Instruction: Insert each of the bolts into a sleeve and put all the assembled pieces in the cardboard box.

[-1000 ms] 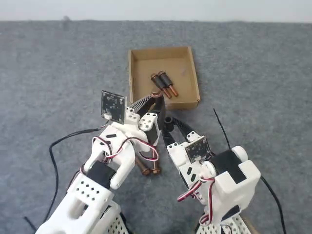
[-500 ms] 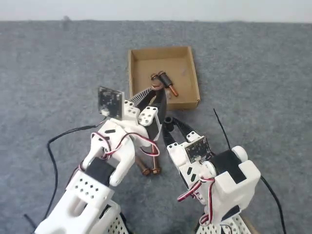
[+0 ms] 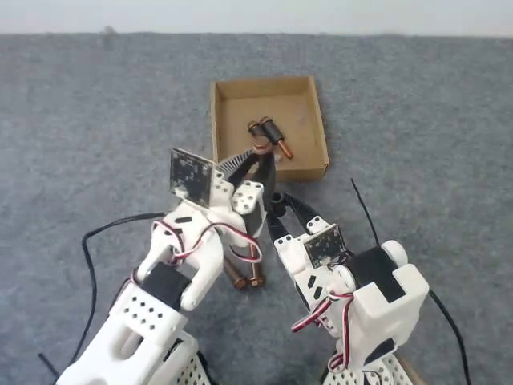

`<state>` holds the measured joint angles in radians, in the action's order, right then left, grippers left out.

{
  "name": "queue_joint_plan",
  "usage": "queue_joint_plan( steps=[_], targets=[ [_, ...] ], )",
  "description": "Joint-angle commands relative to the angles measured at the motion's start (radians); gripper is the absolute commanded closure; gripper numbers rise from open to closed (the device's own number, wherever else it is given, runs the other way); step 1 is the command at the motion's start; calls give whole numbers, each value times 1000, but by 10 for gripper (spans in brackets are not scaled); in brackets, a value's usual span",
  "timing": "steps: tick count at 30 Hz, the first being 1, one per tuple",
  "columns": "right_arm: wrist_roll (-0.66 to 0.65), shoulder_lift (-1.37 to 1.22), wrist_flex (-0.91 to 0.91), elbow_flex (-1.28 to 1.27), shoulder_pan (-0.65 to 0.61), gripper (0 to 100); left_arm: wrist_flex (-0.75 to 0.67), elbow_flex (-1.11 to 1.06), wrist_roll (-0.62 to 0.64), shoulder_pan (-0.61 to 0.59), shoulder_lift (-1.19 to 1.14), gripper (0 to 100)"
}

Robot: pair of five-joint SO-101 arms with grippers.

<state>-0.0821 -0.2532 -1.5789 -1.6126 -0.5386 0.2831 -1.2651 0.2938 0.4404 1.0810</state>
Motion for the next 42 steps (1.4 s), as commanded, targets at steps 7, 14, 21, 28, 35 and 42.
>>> queue_joint_plan(
  steps=[7,14,21,28,35,42],
  targets=[
    [-17,-1,-10,-11,4,992,-238,-113,-12,38,41,988],
    [-15,-1,-10,-15,1,992,-255,-114,-12,34,15,988],
    [-15,-1,-10,-14,4,992,-408,-82,-12,32,-190,988],
    [-15,1,-10,-14,4,992,-419,-104,-12,29,-201,988],
    [-12,5,-12,-15,4,992,-450,-133,-12,29,-201,988],
    [-12,5,-12,-17,4,992,-453,-137,-12,29,-203,988]
  ],
)
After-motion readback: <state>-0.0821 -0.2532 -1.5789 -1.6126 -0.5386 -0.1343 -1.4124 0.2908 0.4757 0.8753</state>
